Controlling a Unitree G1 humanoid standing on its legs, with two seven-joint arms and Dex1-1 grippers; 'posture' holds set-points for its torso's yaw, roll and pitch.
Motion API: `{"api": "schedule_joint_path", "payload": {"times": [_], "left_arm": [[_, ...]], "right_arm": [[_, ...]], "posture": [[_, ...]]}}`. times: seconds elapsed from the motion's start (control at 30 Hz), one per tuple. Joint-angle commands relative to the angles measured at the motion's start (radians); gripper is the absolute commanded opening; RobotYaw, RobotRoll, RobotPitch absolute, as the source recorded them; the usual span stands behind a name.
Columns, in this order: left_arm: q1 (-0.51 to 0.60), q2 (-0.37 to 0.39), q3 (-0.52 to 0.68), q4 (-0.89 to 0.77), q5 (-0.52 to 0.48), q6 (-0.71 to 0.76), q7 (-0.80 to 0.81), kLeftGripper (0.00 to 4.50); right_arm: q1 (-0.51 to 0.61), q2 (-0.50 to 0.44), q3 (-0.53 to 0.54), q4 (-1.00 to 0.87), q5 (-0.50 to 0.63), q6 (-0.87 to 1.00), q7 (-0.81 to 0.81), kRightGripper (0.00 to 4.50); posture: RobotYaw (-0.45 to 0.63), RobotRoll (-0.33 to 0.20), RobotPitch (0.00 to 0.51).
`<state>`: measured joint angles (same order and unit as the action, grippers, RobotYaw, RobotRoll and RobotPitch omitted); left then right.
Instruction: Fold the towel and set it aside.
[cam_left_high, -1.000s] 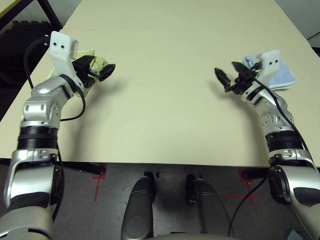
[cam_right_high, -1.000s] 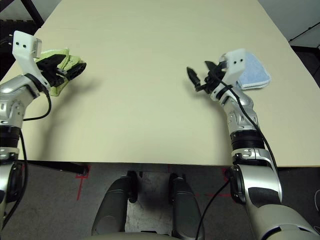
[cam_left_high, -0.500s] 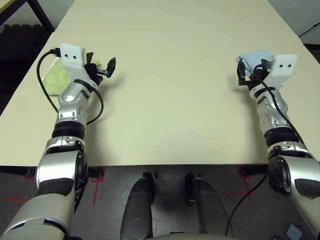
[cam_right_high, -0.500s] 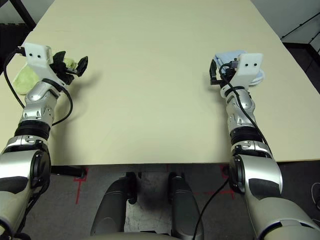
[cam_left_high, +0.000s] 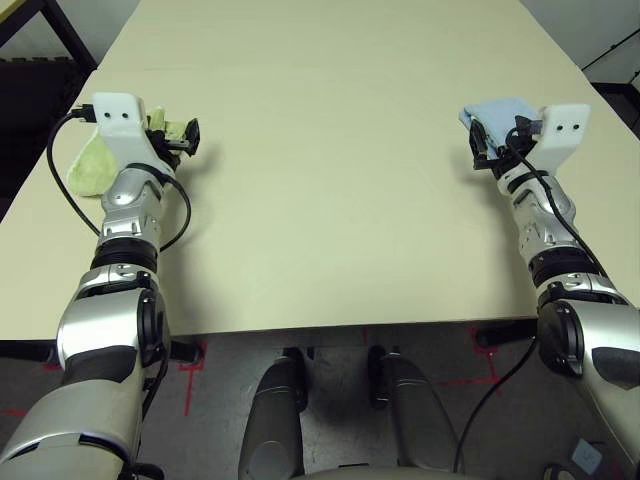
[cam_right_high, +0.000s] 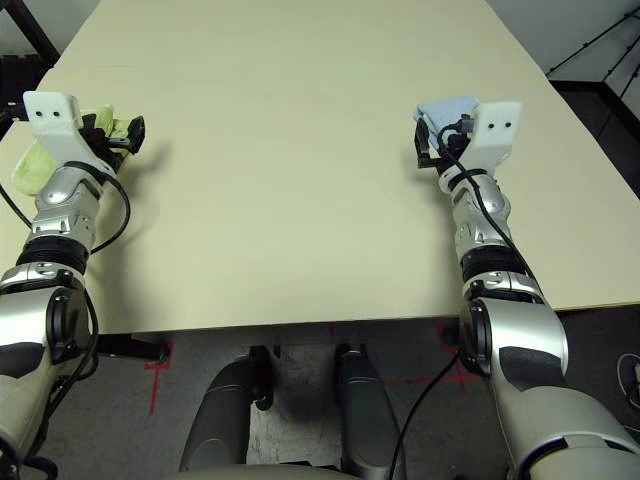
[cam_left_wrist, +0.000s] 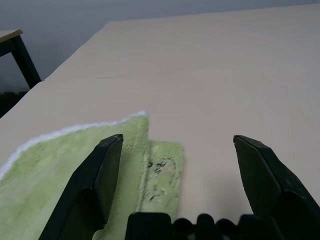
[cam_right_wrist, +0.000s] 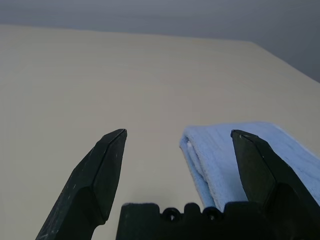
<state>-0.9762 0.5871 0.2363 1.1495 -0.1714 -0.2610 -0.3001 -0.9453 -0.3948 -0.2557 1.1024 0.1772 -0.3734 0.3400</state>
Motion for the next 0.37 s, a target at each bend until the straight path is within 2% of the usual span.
{"api": "schedule_joint_path", "payload": {"times": [0.03, 0.37], "left_arm": [[0.009, -0.007, 0.018, 0.007, 0.004, -0.017, 0.016, 4.48], [0.022, -0.006, 0.024, 0.005, 0.008, -0.04, -0.023, 4.48]], "right_arm": [[0.002, -0.029, -0.011, 0.04, -0.001, 0.011, 0.015, 4.5], [0.022, -0.025, -0.018, 0.019, 0.009, 0.0, 0.017, 4.5]], "posture": [[-0.07, 0.0, 0.184], [-0.09, 0.0, 0.181]]}}
